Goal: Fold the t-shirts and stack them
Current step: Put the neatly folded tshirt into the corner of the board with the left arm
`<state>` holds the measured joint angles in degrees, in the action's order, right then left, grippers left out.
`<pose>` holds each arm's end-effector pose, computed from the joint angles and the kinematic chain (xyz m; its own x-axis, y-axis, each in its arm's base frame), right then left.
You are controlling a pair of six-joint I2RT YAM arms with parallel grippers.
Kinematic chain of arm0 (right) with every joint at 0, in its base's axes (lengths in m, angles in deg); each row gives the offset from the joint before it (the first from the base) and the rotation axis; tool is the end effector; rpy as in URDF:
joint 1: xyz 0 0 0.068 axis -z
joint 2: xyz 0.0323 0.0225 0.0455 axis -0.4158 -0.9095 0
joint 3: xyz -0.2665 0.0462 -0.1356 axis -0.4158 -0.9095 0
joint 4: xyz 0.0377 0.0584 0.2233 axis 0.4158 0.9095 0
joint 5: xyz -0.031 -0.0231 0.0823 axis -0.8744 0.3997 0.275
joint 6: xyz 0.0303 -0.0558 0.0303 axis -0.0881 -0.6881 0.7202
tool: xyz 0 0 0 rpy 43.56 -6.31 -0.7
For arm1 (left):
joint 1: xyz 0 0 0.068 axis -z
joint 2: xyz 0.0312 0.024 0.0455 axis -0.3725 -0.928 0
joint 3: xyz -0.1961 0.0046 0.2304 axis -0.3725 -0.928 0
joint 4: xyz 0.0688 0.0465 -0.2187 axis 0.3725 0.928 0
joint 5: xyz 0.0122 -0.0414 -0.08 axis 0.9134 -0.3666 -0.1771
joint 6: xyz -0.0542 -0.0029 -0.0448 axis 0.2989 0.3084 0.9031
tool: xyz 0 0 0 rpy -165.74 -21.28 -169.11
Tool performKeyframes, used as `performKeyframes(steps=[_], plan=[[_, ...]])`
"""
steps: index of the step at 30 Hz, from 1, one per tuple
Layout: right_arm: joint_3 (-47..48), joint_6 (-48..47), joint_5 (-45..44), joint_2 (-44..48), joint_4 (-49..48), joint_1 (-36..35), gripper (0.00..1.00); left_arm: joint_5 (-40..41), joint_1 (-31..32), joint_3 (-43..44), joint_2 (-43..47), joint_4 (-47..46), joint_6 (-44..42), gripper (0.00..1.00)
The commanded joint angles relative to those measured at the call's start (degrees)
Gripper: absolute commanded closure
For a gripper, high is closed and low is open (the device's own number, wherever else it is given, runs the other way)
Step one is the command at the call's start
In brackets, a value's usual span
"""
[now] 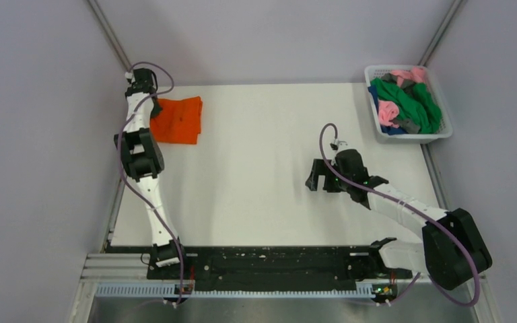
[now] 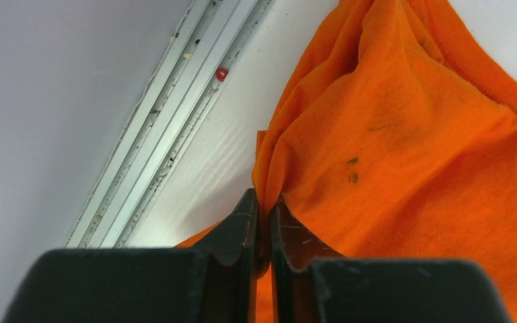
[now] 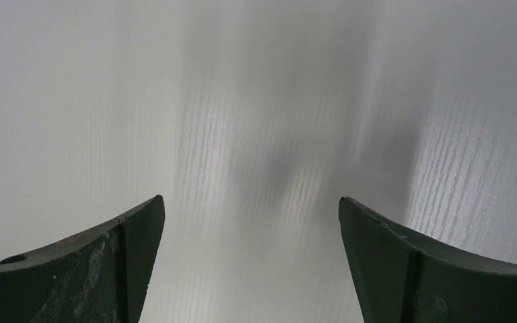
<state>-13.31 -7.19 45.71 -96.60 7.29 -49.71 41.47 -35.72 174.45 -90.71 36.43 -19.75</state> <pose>0.1954 0.0963 0.2136 -0.7617 0.1130 -0.6380 -0.1627 0.9198 0.3571 0.5324 0.1496 0.2141 -0.6566 -0.3919 -0.6445 -0.5795 0.8090 0.0985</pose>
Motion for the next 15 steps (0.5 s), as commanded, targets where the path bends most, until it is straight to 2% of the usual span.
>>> performKeyframes(steps=[1,3,4,5,6,15], plan=[[0.8,1.0,0.0,-0.2,-2.2,0.5,0.01,1.8,-0.5,-0.6,2.9,-2.0,1.1,0.79],[0.8,1.2,-0.5,0.3,-1.9,0.5,0.01,2.9,-0.5,-1.9,5.4,-2.0,2.3,0.62],[0.8,1.3,-0.6,0.7,-1.8,0.5,0.01,3.6,-0.5,-2.7,6.8,-2.1,3.1,0.46],[0.8,1.3,-0.6,1.2,-1.6,0.5,0.01,3.7,-0.5,-3.7,8.3,-2.5,3.8,0.12],[0.7,1.4,-0.5,1.6,-1.5,0.5,0.01,3.4,-0.4,-5.0,10.0,-3.1,4.4,0.03],[-0.3,1.6,0.3,8.2,1.2,0.5,0.01,-10.5,1.9,-19.2,22.3,-8.0,8.9,0.01]])
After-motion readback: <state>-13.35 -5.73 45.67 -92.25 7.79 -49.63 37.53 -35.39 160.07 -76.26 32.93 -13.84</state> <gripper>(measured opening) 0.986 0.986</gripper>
